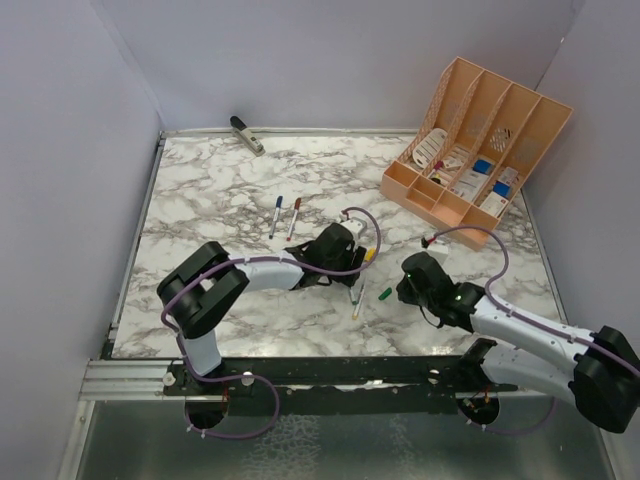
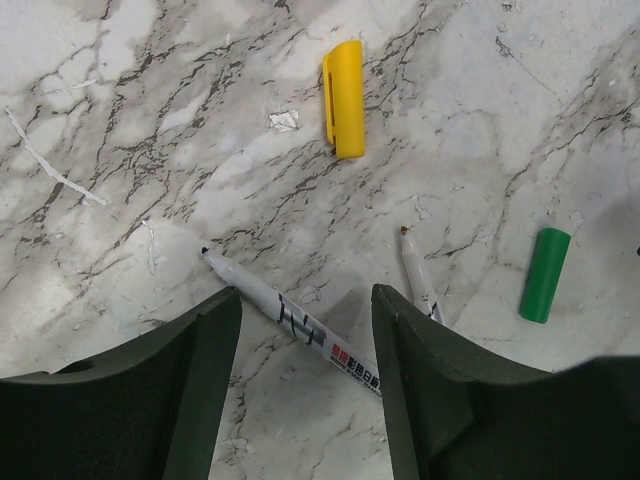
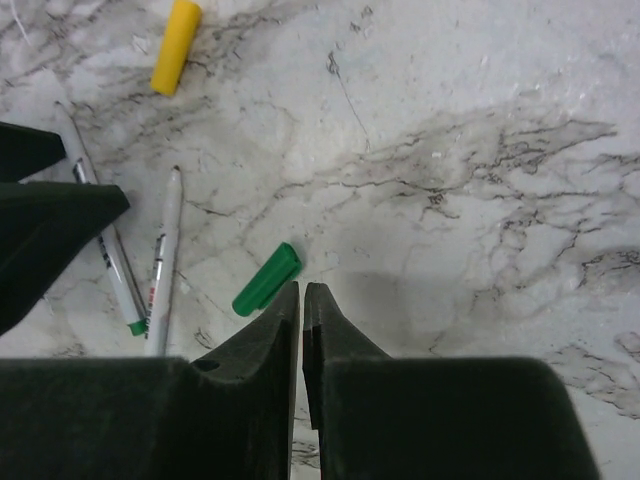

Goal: Insert the pens into the pen caps

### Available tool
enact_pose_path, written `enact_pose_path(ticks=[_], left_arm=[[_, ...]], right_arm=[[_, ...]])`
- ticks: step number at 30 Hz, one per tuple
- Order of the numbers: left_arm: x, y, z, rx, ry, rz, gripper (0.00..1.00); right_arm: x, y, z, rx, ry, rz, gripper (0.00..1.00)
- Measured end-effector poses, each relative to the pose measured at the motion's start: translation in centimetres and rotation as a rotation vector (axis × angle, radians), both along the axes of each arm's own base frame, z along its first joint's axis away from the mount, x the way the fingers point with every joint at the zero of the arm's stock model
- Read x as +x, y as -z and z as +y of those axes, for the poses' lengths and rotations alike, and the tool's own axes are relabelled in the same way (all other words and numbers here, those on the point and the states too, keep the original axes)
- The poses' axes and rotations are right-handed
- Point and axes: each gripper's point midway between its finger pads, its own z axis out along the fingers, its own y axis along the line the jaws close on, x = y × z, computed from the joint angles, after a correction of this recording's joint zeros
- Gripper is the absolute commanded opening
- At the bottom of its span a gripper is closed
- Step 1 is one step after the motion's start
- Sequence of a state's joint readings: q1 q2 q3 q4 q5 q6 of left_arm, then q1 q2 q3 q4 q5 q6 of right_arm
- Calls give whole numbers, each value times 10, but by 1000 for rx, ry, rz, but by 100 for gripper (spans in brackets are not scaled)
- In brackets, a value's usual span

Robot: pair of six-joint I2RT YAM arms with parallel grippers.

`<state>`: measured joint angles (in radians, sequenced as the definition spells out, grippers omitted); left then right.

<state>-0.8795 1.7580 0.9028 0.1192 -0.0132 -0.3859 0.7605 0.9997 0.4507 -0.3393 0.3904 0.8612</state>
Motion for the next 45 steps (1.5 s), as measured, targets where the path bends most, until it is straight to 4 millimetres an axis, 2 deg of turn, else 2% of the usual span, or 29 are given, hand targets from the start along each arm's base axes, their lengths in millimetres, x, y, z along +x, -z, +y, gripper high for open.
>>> enact_pose_path(ticks=[4, 7, 11, 22, 28, 45], left_arm=[[2, 2, -1, 19, 12, -1, 57], [2, 2, -1, 28, 22, -7, 58], [4, 2, -6, 39, 55, -25, 61], [15, 2, -30, 11, 173, -63, 61], [13, 3, -27, 27, 190, -60, 62], [2, 3, -5, 85, 169, -29, 62]], right_arm=[[-10, 14, 0, -2, -15, 49, 21], [-12, 19, 2, 0, -22, 69, 26], [-13, 21, 8, 18, -38, 80, 27], [-9, 25, 22, 64, -64, 76, 28], [-10, 32, 21, 51, -58, 96, 37], [4, 33, 35, 42, -53, 111, 38]])
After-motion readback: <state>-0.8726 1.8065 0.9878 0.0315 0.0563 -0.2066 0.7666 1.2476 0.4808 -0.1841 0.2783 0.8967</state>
